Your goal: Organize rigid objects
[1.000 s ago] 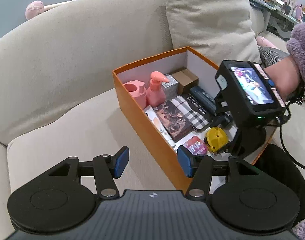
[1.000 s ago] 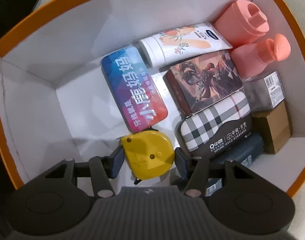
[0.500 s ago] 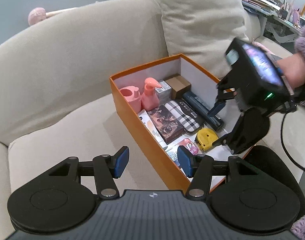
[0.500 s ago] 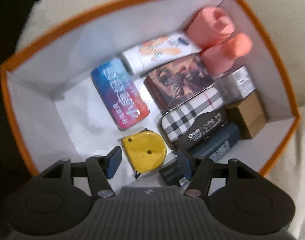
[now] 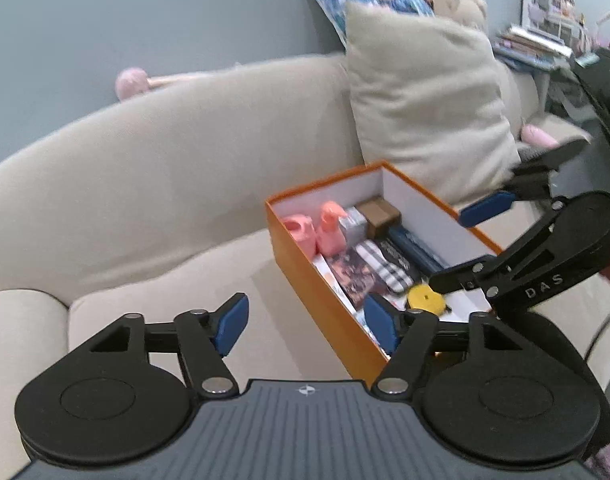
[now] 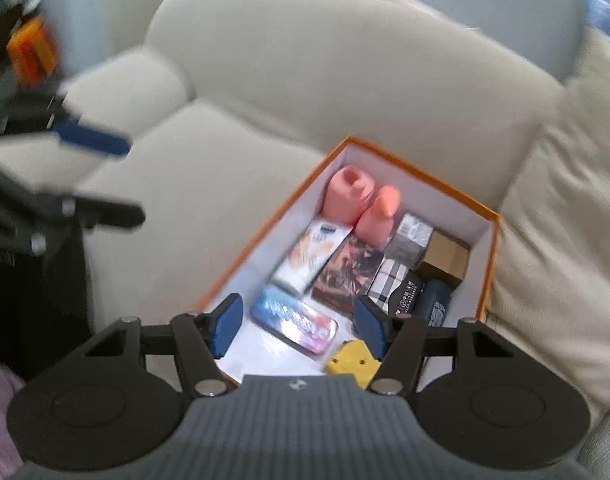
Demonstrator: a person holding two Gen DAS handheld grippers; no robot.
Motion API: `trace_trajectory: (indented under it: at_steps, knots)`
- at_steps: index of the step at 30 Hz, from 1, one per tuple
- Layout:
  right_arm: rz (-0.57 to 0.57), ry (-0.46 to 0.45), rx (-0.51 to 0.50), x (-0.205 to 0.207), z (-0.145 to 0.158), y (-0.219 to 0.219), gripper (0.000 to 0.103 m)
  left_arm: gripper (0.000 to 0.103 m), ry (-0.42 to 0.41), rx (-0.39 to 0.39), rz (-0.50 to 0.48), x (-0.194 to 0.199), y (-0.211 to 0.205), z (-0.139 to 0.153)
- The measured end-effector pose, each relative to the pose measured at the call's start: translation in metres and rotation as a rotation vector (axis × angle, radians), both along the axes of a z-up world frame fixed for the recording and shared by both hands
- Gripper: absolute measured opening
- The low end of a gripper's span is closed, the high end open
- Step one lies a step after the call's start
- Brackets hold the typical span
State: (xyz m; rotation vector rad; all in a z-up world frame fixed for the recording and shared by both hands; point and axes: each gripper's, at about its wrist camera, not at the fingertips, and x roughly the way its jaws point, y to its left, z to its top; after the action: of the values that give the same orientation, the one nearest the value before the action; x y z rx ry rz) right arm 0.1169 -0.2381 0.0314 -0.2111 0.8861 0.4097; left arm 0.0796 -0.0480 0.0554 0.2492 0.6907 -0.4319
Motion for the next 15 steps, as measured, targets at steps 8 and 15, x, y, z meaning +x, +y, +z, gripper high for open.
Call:
trace_trajectory:
  at_steps: [8,15]
  knots:
    - [-0.299,-0.183,0.149,-0.053,0.022,0.008,0.091,0.103,-0.209,-0.112,0.213,-0.026,0.026,0.009]
    - [-0.525,-0.347,0.186,-0.103,0.018,0.028,0.1,0.103,-0.249,-0.135,0.335,-0.045,0.04,-0.011]
